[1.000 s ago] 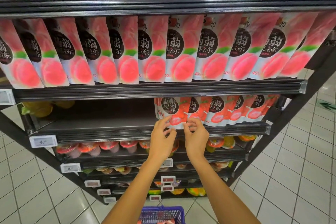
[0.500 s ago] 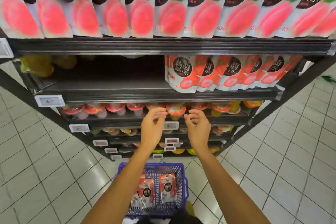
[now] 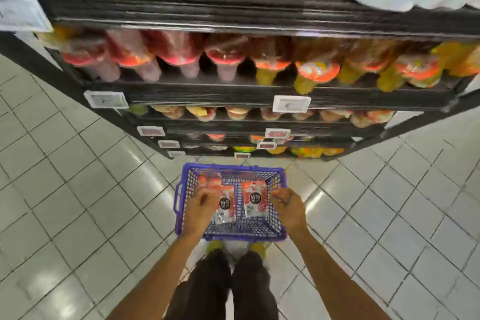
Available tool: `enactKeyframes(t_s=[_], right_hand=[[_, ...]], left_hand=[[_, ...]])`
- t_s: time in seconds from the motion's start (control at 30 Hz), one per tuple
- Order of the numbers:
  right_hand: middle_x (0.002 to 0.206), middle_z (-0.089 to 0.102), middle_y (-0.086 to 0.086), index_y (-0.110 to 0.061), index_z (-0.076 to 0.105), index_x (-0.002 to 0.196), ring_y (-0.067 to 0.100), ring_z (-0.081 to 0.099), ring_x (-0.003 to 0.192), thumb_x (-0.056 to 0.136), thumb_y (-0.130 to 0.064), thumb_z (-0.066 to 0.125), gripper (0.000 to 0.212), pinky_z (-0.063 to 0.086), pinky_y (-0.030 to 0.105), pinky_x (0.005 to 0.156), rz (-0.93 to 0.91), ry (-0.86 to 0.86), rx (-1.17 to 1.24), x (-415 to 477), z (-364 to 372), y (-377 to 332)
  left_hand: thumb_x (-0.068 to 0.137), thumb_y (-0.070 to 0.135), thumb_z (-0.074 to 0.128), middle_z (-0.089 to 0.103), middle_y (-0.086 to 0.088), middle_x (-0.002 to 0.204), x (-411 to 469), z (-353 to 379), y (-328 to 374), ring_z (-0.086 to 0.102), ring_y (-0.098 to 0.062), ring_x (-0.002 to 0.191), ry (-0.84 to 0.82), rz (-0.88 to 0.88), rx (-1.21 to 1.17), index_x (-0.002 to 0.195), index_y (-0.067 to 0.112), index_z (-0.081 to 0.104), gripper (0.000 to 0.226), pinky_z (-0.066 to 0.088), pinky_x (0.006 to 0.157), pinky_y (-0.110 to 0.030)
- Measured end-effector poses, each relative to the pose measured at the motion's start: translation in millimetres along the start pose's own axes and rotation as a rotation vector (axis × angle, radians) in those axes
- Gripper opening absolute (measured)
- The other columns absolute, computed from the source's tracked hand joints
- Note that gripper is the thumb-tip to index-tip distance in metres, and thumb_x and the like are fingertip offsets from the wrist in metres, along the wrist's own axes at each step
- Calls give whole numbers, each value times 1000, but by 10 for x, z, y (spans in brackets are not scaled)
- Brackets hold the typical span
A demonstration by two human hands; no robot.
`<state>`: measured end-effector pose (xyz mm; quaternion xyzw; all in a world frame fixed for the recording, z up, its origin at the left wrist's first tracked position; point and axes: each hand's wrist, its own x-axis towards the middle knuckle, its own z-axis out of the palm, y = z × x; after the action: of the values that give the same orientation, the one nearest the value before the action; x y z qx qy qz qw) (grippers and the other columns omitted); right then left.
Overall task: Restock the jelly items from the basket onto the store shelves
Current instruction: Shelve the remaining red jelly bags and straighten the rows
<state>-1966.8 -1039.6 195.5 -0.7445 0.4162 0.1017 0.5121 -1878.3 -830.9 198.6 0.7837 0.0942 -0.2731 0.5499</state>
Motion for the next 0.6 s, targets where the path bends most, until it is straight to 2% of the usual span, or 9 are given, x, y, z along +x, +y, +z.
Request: enactKeyframes(t_s=[0.1, 0.2, 0.27, 0.33, 0.37, 0.43, 0.47, 0.5, 0.6], right_hand=[[88, 61, -1, -5, 71, 99, 15, 55, 81, 92, -5, 63, 11, 40, 4, 61, 69, 38, -26, 300, 308, 545], [84, 64, 5, 1, 71, 91, 19, 57, 76, 93, -8, 63, 12, 40, 19, 60, 122, 80, -62, 665, 622, 1087], [78, 64, 5, -2, 70, 88, 21, 57, 72, 94, -11, 60, 15, 37, 12, 49, 181, 83, -67, 950, 806, 1448], [75, 63, 5, -6, 69, 84, 21, 57, 70, 93, -10, 58, 15, 36, 8, 45, 232, 106, -65, 1265, 991, 1813], [75, 64, 7, -7, 69, 82, 21, 57, 70, 93, -8, 57, 16, 37, 7, 46, 250, 112, -61, 1427, 1088, 1984], [80, 66, 11, -9, 69, 81, 22, 58, 73, 92, -4, 58, 16, 49, 18, 56, 311, 121, -7, 1752, 1293, 2284], [84, 68, 12, -7, 70, 83, 22, 58, 76, 92, -4, 58, 15, 51, 27, 64, 333, 128, -1, 1922, 1399, 2446], [87, 68, 13, -5, 72, 87, 22, 58, 80, 93, -5, 59, 14, 50, 28, 66, 339, 124, -29, 2085, 1497, 2603], [92, 62, 4, -10, 66, 100, 19, 56, 87, 94, -12, 59, 9, 41, 11, 55, 359, 20, -109, 2552, 1777, 3044]], left_hand=[[93, 2, 60, 67, -6, 83, 300, 76, -709, 64, -28, 80, 12, -196, -51, 83, 17, 65, 18, 53, 75, -40], [94, 8, 58, 68, -12, 82, 615, 224, -1416, 63, -28, 75, 33, -373, -48, 89, 8, 66, 9, 53, 65, -33], [94, 3, 56, 63, -23, 75, 845, 338, -1848, 57, -27, 66, 21, -426, -13, 91, -3, 65, 11, 48, 58, -31], [93, -3, 54, 58, -15, 66, 1041, 443, -2282, 53, -21, 55, -43, -462, 66, 89, -3, 63, 10, 45, 48, -23], [94, -2, 55, 58, -9, 67, 1152, 497, -2501, 53, -18, 56, -45, -454, 94, 85, 4, 63, 13, 46, 48, -21], [94, 8, 58, 62, -3, 82, 1357, 604, -2888, 59, -20, 73, -74, -413, 176, 87, 20, 62, 15, 54, 67, -28], [94, 11, 60, 63, -2, 91, 1468, 668, -3059, 60, -20, 84, -89, -405, 234, 91, 24, 61, 13, 54, 78, -32], [91, 11, 63, 63, -3, 94, 1576, 741, -3212, 60, -21, 89, -96, -409, 255, 90, 26, 59, 15, 52, 82, -34], [76, 2, 75, 62, -19, 94, 1958, 996, -3684, 58, -28, 92, 10, -401, 233, 91, 11, 62, 22, 46, 82, -37]])
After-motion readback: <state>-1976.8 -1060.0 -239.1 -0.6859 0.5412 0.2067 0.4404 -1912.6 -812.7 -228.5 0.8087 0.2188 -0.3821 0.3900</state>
